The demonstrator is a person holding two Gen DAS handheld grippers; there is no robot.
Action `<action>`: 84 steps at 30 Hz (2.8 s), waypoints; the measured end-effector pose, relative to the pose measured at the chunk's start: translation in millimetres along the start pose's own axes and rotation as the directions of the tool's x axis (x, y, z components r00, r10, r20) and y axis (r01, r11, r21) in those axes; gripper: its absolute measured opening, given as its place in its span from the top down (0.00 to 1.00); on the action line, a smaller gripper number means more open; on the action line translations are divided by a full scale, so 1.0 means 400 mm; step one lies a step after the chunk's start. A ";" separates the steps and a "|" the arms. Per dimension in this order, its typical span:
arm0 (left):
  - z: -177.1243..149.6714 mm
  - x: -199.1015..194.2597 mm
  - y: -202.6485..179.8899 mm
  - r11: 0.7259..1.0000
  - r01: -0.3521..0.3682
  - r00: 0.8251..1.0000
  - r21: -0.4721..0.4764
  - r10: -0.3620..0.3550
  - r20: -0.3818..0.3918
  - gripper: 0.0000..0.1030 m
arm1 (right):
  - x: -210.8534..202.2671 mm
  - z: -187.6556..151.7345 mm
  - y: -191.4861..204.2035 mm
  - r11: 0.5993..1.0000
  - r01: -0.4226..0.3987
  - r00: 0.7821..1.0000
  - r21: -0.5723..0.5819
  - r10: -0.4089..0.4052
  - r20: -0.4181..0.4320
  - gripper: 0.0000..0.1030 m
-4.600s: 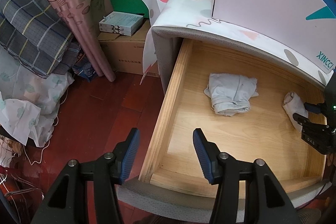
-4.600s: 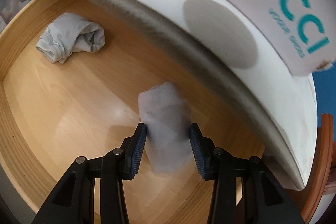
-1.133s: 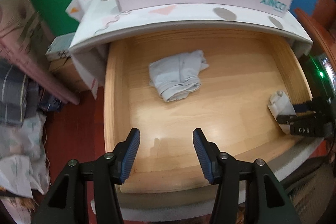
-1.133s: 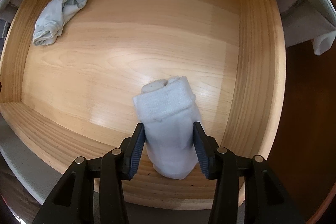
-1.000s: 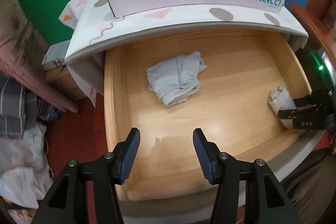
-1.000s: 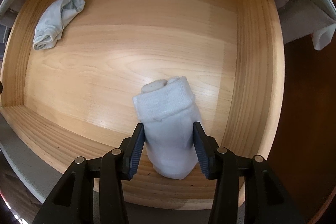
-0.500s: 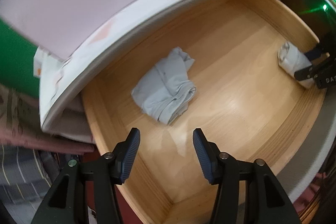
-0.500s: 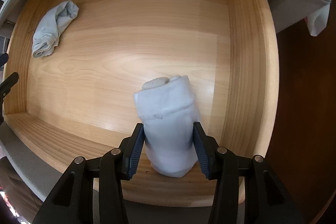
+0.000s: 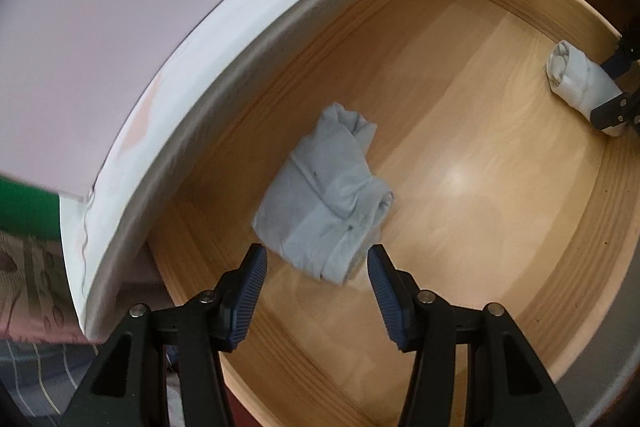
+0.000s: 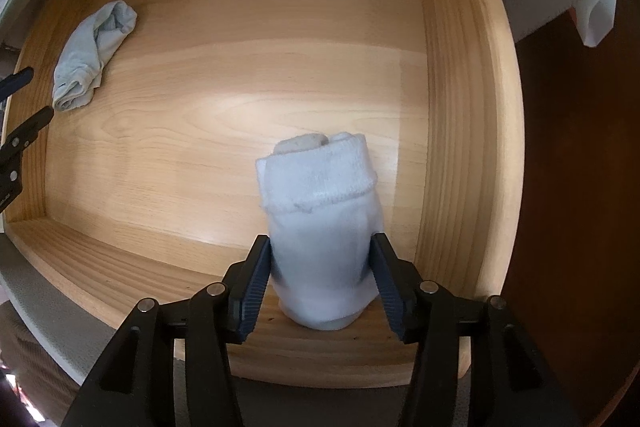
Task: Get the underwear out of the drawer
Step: 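Close the left tool on the pale grey underwear, then lift the pale grey underwear with the left tool out of the drawer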
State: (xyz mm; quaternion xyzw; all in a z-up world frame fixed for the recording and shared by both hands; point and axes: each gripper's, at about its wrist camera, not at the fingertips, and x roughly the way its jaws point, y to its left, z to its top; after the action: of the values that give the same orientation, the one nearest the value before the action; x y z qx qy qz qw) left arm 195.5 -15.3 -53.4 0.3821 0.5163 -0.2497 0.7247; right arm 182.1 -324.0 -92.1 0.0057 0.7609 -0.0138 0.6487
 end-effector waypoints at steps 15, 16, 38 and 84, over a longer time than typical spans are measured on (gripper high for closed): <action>0.097 0.057 -0.025 0.994 0.015 1.000 0.108 -0.016 0.014 0.48 | 0.016 -0.015 0.033 0.999 0.049 0.998 -0.005 -0.049 -0.026 0.51; 0.103 0.060 -0.025 0.994 0.019 1.000 0.111 -0.020 0.012 0.48 | 0.014 -0.016 0.035 0.999 0.049 0.998 -0.005 -0.049 -0.026 0.51; 0.147 0.072 -0.062 0.991 0.002 0.999 0.132 -0.007 0.032 0.47 | 0.020 -0.028 0.048 0.999 0.041 0.999 0.003 -0.041 -0.023 0.50; -0.004 0.035 0.005 0.817 0.203 0.861 -0.540 -0.412 -0.300 0.65 | 0.007 -0.071 0.068 1.000 -0.006 1.000 -0.009 0.006 0.001 0.48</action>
State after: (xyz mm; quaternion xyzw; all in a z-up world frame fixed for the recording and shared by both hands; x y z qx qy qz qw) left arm 200.8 -12.3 -66.1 0.1379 0.7561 -0.1422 0.6237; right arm 154.4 -296.0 -90.9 0.0052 0.7607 -0.0086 0.6491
